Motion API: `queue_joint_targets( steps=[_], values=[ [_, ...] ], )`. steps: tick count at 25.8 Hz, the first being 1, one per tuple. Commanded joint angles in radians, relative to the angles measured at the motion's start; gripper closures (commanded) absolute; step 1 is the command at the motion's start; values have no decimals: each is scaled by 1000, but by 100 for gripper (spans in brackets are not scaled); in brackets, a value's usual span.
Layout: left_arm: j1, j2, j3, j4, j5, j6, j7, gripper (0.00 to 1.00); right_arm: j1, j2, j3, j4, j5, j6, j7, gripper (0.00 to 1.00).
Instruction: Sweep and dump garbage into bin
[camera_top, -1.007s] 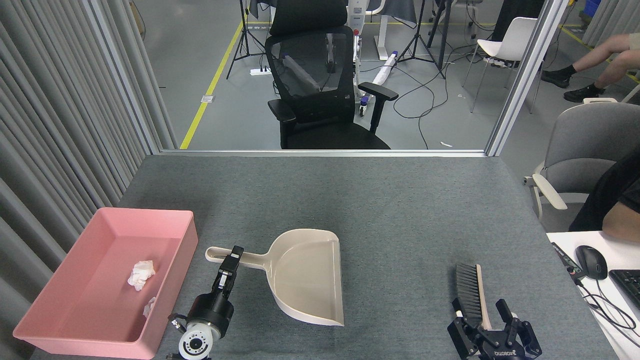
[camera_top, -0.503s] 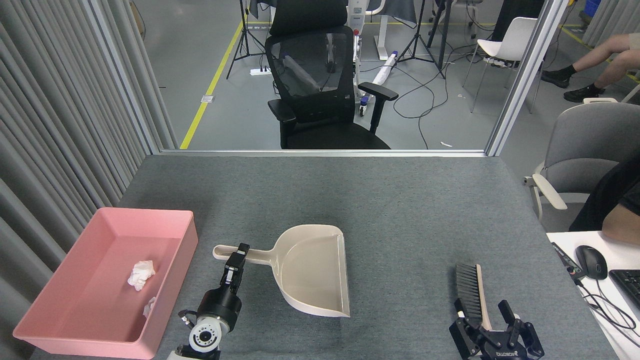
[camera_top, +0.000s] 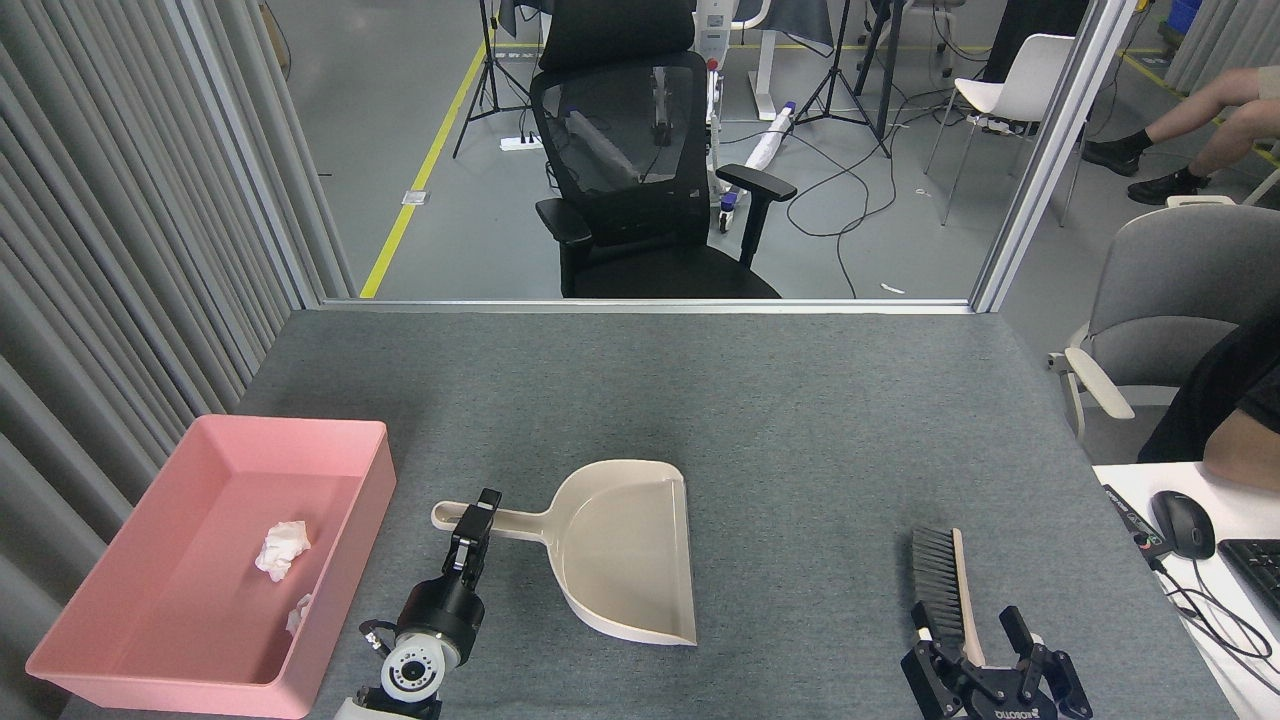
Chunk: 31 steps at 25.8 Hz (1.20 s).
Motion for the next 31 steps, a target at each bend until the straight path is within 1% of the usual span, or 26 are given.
queue_joint_targets(
  steps=[1,2,4,6,7,9,13,15,17,20,22,24,26,28,31],
  values=[
    [11,2,-1,-10,-8,22,-2,31,1,0,0,-3,0,0,0,1],
    [14,2,-1,-18,-8,33,-4,26,1,-2,0,-3,0,0,0,1],
    [29,2,-4,-55,-8,64,-10,11,1,-5,0,-3,0,0,0,1],
    [49,4,-7,-90,-8,92,-16,9,1,-11,0,-3,0,0,0,1],
    [60,4,-7,-105,-8,96,-17,6,1,-11,0,-3,0,0,0,1],
    [86,4,-11,-134,-13,99,-22,3,-1,-11,-2,-3,0,0,0,1],
    [155,5,-14,-217,-63,101,-24,2,-4,-9,-5,-3,0,0,1,1],
    [216,5,-14,-314,-91,111,-24,2,-5,-6,-5,-5,2,0,1,1],
    [270,7,-14,-400,-103,154,-25,2,-7,0,-3,-16,2,0,1,1],
    [319,17,-33,-484,-114,173,-34,2,-18,6,-2,-33,9,6,6,1],
    [345,27,-36,-545,-140,176,-34,2,-44,5,9,-36,20,55,40,1],
    [359,37,-34,-592,-206,168,-30,2,-74,0,23,-36,71,126,70,1],
    [365,42,-36,-653,-300,167,-30,2,-100,2,53,-36,126,141,72,1],
    [368,42,-36,-697,-382,165,-30,2,-145,3,60,-33,143,149,75,1],
    [357,45,-42,-728,-530,156,-17,2,-185,8,67,-17,149,161,75,1]
  ],
)
